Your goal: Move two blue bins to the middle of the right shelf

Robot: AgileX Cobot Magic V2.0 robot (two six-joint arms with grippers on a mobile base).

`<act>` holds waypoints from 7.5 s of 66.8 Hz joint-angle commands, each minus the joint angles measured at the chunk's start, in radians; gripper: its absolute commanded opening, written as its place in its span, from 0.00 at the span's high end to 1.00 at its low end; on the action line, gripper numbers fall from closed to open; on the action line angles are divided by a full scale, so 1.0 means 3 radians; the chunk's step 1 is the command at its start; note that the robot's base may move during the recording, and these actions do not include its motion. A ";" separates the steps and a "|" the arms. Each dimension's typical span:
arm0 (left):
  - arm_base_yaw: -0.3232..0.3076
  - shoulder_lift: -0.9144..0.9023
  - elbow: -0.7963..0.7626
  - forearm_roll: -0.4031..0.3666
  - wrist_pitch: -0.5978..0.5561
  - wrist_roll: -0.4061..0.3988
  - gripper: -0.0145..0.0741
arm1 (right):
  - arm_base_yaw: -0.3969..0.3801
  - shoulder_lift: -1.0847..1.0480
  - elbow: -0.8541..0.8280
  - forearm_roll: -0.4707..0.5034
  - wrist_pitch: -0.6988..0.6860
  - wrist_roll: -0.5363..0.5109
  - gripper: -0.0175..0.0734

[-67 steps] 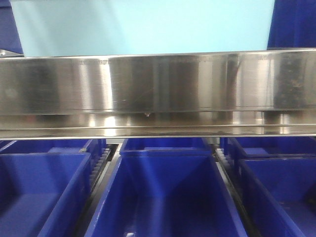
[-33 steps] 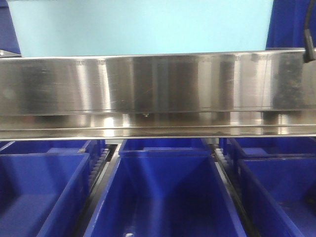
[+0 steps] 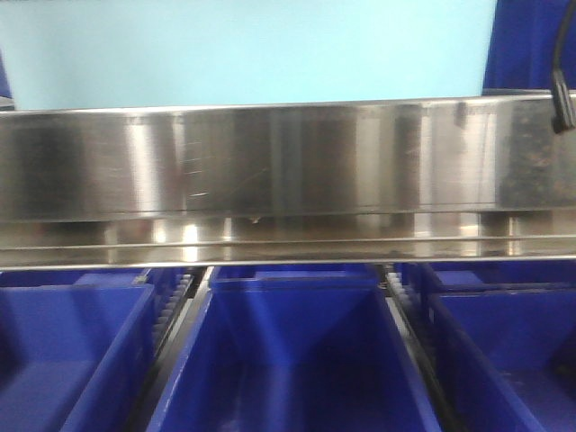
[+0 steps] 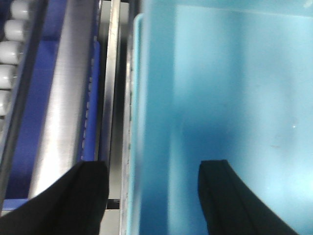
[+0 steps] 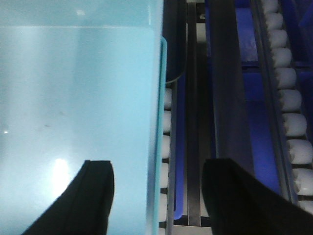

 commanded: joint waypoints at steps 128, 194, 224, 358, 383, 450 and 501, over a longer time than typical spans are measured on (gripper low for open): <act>0.0015 0.0024 0.0571 -0.0041 0.0001 0.0048 0.48 | -0.0007 -0.0035 0.0653 0.0267 -0.0031 -0.0028 0.48; 0.0015 -0.0095 0.0600 -0.0034 0.0001 0.0048 0.48 | -0.0002 -0.0085 0.0654 0.0313 -0.0031 -0.0028 0.48; 0.0015 -0.0095 0.0600 -0.0040 0.0001 0.0048 0.48 | -0.0002 -0.0085 0.0654 0.0313 -0.0031 -0.0028 0.48; 0.0015 -0.0383 0.0314 -0.0237 -0.0256 0.0078 0.96 | -0.0002 -0.0255 0.0243 0.0236 -0.0031 -0.0029 0.99; 0.0015 -0.0383 -0.0108 -0.0237 -0.0519 0.0253 0.96 | -0.0002 -0.0257 -0.0114 0.0051 -0.0173 -0.0086 0.99; 0.0015 -0.0388 -0.0201 0.0059 -0.1102 0.0322 0.96 | -0.0002 -0.0257 -0.0379 -0.0246 -0.0738 -0.0154 0.99; 0.0015 -0.0388 -0.0201 0.0059 -0.1102 0.0322 0.96 | -0.0002 -0.0257 -0.0379 -0.0252 -0.0582 -0.0154 0.99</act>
